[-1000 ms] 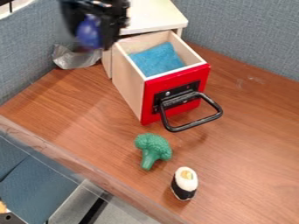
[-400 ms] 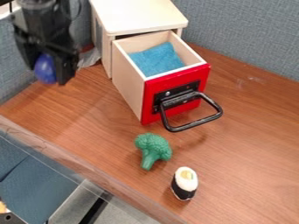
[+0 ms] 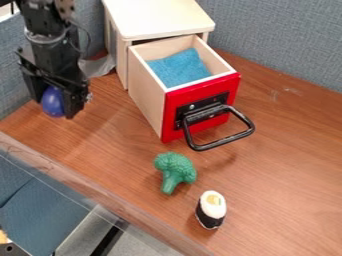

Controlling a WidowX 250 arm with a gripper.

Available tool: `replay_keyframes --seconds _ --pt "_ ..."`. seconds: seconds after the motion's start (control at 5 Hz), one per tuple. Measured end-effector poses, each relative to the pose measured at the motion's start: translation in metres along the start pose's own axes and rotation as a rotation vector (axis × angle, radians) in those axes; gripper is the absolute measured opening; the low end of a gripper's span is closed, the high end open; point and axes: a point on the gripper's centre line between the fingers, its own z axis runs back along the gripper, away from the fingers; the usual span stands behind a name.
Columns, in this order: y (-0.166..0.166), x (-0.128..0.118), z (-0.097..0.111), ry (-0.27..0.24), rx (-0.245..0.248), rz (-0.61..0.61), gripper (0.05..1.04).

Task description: Get the egg plant out of the drawer and put it on the lower left of the table

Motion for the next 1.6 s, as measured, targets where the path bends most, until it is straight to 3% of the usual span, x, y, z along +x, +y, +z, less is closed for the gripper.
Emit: replay_keyframes --seconds 0.2,0.8,1.0,1.2,1.4,1.6 --pt "0.005 -0.006 -0.020 0.046 -0.013 0.023 0.821" --pt "0.011 -0.019 -0.047 0.108 -0.013 0.023 0.821" --pt "0.011 -0.019 -0.047 0.110 -0.006 0.025 0.880" --pt "0.009 -0.018 -0.047 0.110 -0.007 0.022 1.011" --pt "0.003 -0.016 -0.039 0.105 -0.009 0.008 1.006" --pt "-0.005 -0.009 -0.014 0.064 -0.008 -0.005 1.000"
